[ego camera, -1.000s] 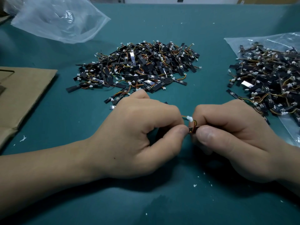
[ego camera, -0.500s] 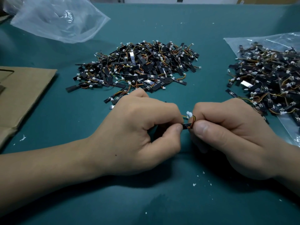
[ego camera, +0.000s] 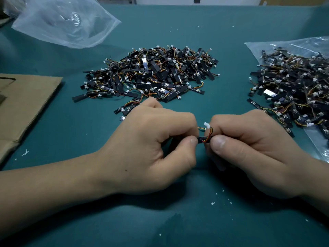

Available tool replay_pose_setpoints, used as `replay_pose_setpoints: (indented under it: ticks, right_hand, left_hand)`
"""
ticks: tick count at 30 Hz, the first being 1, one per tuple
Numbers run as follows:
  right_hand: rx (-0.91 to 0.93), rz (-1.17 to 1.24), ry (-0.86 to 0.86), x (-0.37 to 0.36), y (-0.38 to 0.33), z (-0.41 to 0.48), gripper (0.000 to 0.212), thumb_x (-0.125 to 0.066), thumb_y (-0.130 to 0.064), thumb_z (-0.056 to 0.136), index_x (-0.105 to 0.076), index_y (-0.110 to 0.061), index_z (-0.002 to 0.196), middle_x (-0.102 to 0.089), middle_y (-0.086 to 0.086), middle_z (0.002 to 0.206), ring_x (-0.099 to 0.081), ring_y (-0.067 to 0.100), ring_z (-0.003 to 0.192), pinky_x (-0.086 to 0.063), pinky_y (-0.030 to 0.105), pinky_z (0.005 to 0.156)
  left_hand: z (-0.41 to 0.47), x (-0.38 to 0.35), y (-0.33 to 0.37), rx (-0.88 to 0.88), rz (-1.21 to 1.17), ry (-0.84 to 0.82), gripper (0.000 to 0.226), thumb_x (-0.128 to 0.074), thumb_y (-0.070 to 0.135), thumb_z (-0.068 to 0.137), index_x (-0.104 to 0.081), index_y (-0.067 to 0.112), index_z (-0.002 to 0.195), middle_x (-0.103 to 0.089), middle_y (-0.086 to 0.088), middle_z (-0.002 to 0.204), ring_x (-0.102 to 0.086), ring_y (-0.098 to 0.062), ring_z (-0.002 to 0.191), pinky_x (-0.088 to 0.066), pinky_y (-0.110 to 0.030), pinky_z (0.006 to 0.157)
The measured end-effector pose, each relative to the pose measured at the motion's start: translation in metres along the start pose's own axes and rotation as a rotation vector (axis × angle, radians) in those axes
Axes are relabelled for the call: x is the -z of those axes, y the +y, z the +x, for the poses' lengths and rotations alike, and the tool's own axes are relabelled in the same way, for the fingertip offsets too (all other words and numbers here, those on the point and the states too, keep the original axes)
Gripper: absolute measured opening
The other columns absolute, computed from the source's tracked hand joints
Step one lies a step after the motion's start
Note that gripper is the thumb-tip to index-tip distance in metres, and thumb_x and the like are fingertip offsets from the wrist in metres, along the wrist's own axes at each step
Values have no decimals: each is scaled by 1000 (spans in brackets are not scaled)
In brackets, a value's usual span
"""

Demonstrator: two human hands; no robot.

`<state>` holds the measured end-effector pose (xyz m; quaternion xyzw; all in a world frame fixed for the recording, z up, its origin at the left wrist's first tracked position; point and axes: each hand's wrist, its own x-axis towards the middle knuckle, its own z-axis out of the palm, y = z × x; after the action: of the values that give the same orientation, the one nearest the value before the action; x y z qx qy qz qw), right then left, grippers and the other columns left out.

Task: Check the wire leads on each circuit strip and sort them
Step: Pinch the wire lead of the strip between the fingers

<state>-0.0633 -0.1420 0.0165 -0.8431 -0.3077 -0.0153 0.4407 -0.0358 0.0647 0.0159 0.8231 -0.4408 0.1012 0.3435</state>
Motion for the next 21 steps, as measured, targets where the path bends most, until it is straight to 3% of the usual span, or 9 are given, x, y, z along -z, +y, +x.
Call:
replay_pose_setpoints:
  ticks: [4, 8, 12, 16, 21]
  right_hand:
    - [-8, -16, -6, -1, 0, 0, 26, -46, -26, 99, -52, -33, 75, -54, -7, 56, -49, 12, 49, -38, 22, 51]
    - [-24, -1, 3, -1, 0, 0, 26, -46, -26, 98, -54, -29, 74, -55, -8, 56, -51, 12, 49, -39, 22, 51]
    - [-37, 10, -7, -1, -1, 1, 26, -45, -26, 98, -56, -27, 74, -54, -13, 57, -52, 9, 50, -38, 20, 51]
    - [-31, 1, 3, -1, -1, 1, 26, -45, -26, 98, -55, -33, 76, -55, -12, 57, -52, 10, 50, -39, 21, 52]
    - [-26, -10, 3, -1, -1, 2, 24, -47, -26, 98, -55, -36, 77, -56, -8, 57, -52, 11, 50, -38, 20, 51]
  left_hand:
    - [1, 1, -1, -57, 19, -20, 10, -68, 0, 70, -63, 2, 61, -49, -6, 53, -40, -20, 53, -50, -51, 55]
    - [0, 2, 0, -7, -10, 0, 9, -68, 2, 73, -64, 4, 65, -44, 4, 61, -38, -20, 57, -50, -51, 58]
    - [1, 1, 0, -26, 11, -20, 9, -68, 1, 72, -64, 3, 64, -48, -2, 57, -38, -19, 57, -50, -51, 58]
    - [-2, 0, 1, 16, -48, 23, 10, -68, 6, 77, -65, 7, 67, -44, 9, 65, -37, -17, 59, -48, -44, 62]
    - [-1, 1, -1, -11, 1, 16, 9, -68, 4, 74, -65, 5, 66, -44, 6, 64, -38, -19, 59, -50, -50, 60]
